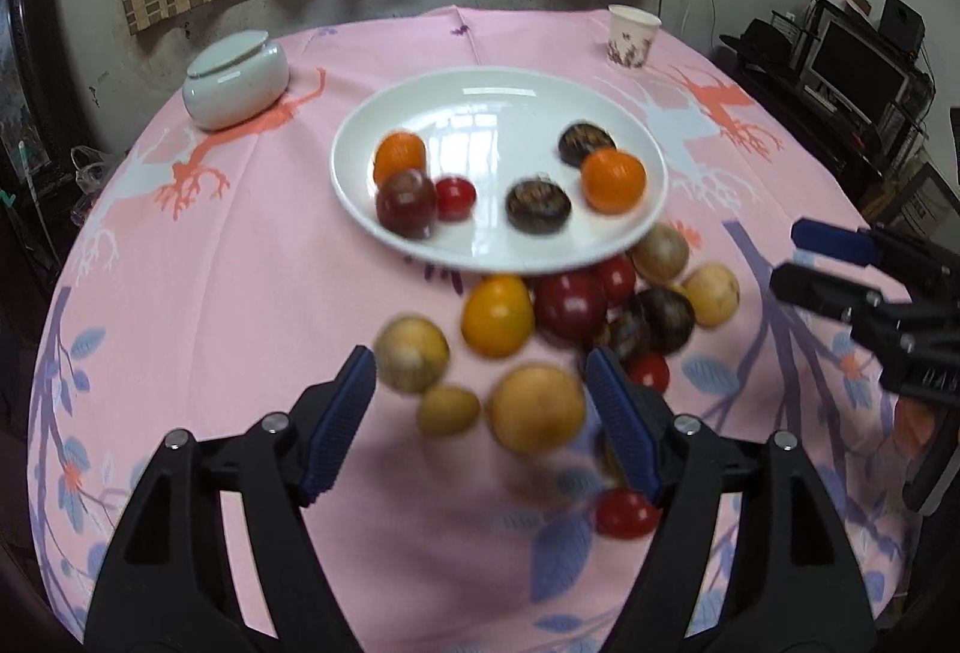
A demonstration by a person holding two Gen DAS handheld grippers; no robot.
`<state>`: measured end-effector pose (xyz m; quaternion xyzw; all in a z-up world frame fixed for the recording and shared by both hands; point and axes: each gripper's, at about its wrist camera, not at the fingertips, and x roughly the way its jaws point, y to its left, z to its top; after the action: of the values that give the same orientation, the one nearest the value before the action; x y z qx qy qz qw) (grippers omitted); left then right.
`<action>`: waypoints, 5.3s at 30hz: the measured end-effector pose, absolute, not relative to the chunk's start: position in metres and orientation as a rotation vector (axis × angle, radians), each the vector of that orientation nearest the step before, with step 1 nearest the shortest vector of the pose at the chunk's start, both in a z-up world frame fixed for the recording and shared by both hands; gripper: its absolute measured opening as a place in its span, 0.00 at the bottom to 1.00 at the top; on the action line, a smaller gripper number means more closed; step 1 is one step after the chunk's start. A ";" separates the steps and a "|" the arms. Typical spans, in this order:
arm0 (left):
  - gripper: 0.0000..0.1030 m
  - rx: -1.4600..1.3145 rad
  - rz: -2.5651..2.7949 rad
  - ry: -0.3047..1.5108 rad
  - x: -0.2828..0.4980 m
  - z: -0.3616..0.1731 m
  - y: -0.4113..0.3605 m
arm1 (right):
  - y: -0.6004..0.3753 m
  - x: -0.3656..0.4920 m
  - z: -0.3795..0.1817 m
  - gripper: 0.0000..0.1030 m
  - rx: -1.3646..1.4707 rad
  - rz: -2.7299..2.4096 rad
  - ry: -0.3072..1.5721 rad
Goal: Organize fruits
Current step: 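Carry the dark red tomato and dark fruit onto the plate and open both tools, then grasp a red cherry tomato from the pile with the left tool, then grasp a yellow tomato with the right tool while the left tool holds the cherry tomato, then carry the cherry tomato and yellow tomato onto the plate and open both tools, then move both open tools back from the plate to the fruit pile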
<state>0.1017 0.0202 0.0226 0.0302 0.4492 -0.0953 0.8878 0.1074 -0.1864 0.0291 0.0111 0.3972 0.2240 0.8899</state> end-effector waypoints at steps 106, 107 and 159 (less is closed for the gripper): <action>0.29 0.070 -0.169 0.969 0.209 0.016 0.006 | -0.114 0.197 0.036 0.37 -0.146 0.518 0.786; 0.29 0.058 -0.171 0.982 0.213 0.013 0.007 | -0.113 0.200 0.033 0.37 -0.146 0.515 0.786; 0.77 0.151 -0.083 0.916 0.096 0.000 0.045 | -0.190 0.099 0.004 0.62 0.209 0.488 0.875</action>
<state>0.0957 0.0449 -0.0002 0.0727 0.4416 -0.0398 0.8934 0.0986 -0.1904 0.0043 0.0998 0.4188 0.2335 0.8718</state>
